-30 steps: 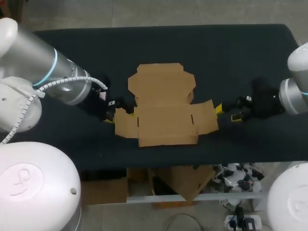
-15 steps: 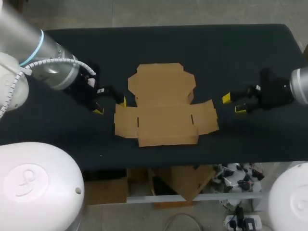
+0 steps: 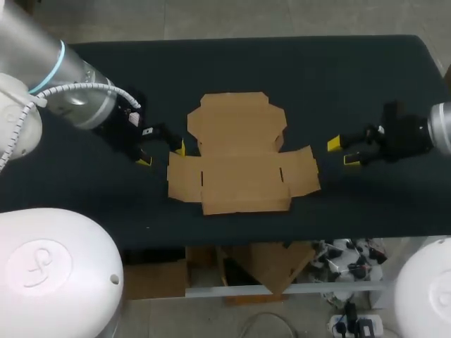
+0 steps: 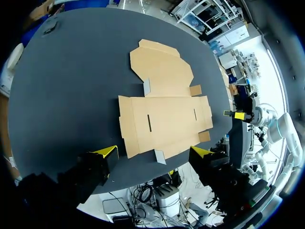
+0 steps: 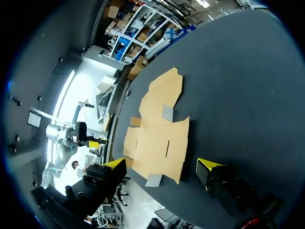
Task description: Assemble the packaging by folding the flat box into shape, placing the metal phone stand inside, and closing the box properly
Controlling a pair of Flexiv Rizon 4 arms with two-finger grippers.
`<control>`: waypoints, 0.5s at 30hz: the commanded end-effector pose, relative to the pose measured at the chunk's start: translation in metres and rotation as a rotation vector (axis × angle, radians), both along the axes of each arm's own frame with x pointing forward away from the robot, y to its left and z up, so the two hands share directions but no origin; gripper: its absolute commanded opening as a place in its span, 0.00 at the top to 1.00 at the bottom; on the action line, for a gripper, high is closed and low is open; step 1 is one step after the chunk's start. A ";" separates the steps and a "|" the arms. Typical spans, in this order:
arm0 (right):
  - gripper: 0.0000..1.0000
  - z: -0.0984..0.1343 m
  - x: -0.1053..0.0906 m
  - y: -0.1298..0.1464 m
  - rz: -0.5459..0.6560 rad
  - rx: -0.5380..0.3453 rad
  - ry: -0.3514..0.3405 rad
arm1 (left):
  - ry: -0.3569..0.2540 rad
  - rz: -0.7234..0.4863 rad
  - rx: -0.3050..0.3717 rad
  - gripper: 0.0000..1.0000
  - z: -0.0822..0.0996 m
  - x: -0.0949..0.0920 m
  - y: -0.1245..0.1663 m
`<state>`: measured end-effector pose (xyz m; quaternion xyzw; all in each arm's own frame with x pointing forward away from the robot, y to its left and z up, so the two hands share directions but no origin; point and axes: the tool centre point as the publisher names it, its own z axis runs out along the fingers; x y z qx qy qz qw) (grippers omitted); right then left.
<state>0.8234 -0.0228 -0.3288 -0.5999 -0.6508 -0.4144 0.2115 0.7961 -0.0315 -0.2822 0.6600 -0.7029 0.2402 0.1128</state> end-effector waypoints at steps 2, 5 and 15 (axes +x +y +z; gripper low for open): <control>0.00 0.004 0.015 -0.001 0.009 0.003 0.000 | -0.006 -0.011 0.003 0.00 0.007 0.010 0.000; 0.00 0.009 0.024 -0.003 0.017 0.004 -0.003 | -0.008 -0.014 0.004 0.00 0.009 0.018 0.001; 0.00 0.012 0.059 -0.006 0.047 0.032 -0.001 | -0.009 -0.006 -0.005 0.00 0.014 0.043 0.006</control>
